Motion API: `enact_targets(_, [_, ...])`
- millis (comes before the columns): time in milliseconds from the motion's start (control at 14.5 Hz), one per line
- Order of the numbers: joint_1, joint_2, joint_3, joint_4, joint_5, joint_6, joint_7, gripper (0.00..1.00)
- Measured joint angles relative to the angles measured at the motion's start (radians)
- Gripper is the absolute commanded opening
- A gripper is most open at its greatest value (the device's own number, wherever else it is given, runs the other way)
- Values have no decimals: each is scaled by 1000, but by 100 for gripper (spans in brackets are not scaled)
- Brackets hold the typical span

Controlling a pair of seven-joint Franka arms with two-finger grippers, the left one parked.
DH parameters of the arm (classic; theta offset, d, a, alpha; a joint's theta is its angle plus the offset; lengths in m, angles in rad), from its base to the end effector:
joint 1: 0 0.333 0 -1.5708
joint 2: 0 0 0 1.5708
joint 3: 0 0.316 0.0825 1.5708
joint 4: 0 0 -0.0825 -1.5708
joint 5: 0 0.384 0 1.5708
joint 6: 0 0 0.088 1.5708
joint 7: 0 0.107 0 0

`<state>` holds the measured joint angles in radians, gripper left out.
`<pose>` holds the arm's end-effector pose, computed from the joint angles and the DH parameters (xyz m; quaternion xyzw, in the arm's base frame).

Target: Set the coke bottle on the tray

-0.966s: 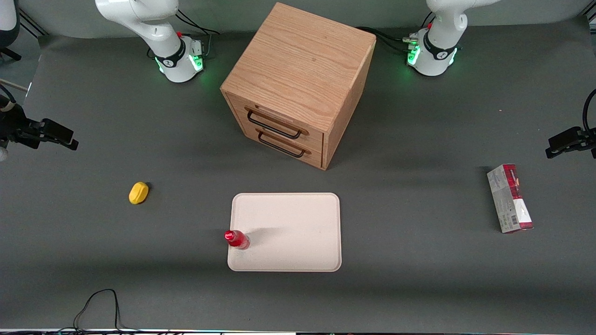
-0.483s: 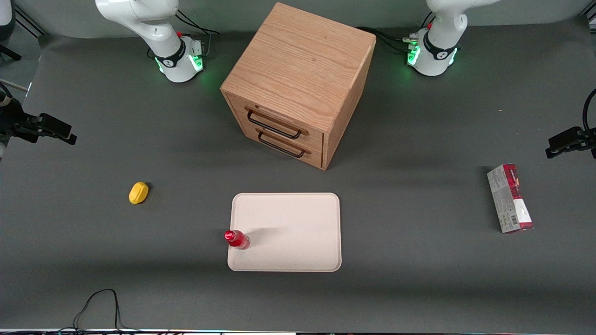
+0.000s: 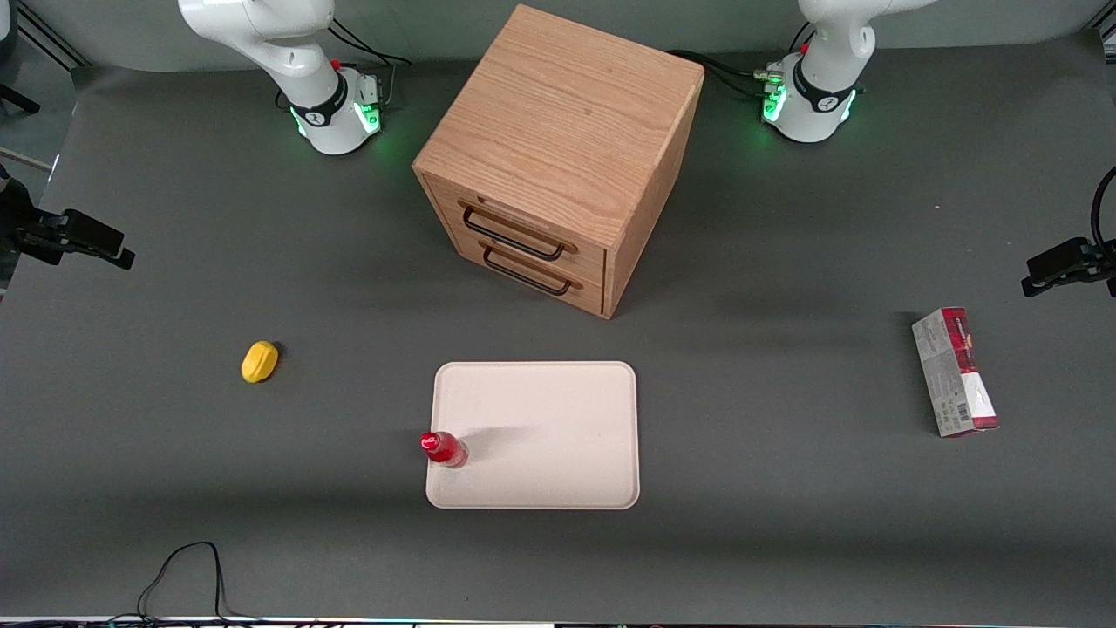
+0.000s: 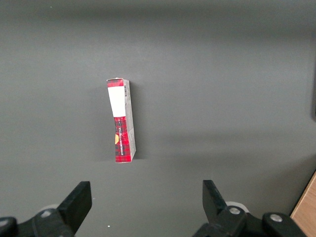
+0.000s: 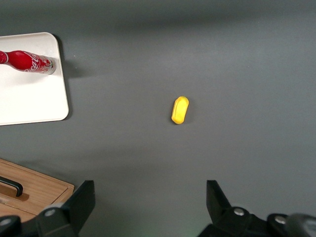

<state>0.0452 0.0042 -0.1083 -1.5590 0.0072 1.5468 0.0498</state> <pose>0.5524 -0.0340 0.6257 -0.9984 0.0564 0.0082 0.0034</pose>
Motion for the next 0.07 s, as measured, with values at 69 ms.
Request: enact_targets(69, [0,0,0,0,0,0,0,100])
